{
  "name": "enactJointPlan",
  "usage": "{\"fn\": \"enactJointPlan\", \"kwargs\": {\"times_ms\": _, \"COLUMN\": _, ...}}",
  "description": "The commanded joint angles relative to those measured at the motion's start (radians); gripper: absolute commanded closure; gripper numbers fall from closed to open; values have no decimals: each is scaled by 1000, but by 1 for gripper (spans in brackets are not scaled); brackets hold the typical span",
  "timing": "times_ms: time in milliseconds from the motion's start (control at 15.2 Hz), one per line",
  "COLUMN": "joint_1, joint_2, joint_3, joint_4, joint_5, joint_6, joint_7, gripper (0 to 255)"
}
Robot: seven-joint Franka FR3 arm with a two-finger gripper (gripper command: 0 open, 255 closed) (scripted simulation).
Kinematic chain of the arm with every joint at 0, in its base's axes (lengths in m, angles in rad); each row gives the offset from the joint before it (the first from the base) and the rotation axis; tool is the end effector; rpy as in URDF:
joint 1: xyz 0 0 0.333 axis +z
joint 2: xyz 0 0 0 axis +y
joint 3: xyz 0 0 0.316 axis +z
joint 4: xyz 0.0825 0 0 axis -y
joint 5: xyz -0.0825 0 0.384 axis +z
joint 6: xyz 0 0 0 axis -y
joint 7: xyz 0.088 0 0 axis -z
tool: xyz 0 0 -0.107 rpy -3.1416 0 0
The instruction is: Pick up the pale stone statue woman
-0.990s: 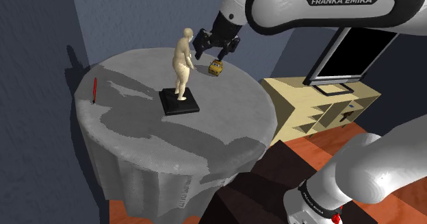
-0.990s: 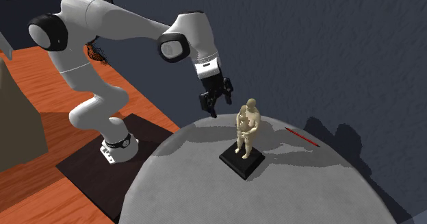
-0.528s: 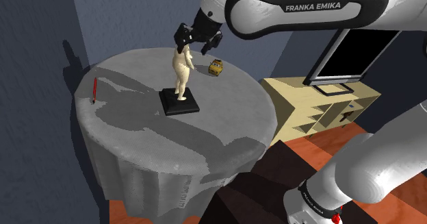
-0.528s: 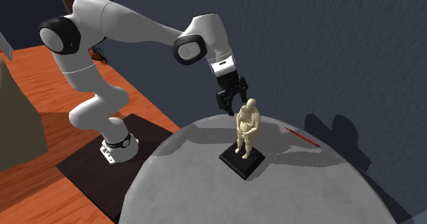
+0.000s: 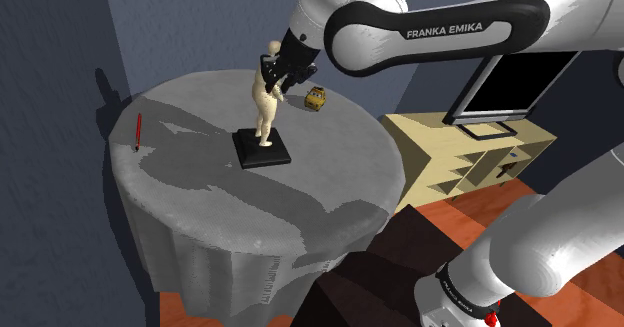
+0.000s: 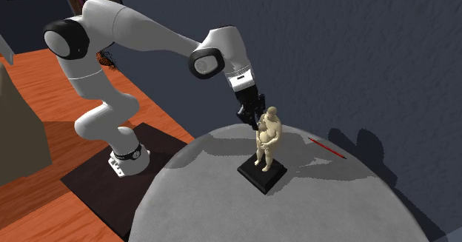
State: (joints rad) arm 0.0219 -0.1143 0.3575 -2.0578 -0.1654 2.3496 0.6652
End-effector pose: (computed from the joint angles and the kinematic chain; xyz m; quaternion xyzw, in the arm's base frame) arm 0.5170 0.2106 0.5259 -0.9722 0.0913 -0.2146 0.0210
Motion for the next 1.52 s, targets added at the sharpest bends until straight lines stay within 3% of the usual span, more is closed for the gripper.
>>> {"fn": "enactJointPlan", "kwargs": {"times_ms": 0, "joint_1": 0, "joint_2": 0, "joint_3": 0, "joint_4": -2, "joint_5": 0, "joint_6": 2, "joint_7": 1, "gripper": 255}}
{"fn": "enactJointPlan", "kwargs": {"times_ms": 462, "joint_1": 0, "joint_2": 1, "joint_3": 0, "joint_4": -1, "joint_5": 0, "joint_6": 1, "joint_7": 0, "gripper": 255}}
{"fn": "enactJointPlan", "kwargs": {"times_ms": 1452, "joint_1": 2, "joint_2": -18, "joint_3": -5, "joint_4": 181, "joint_5": 32, "joint_6": -195, "joint_7": -44, "gripper": 255}}
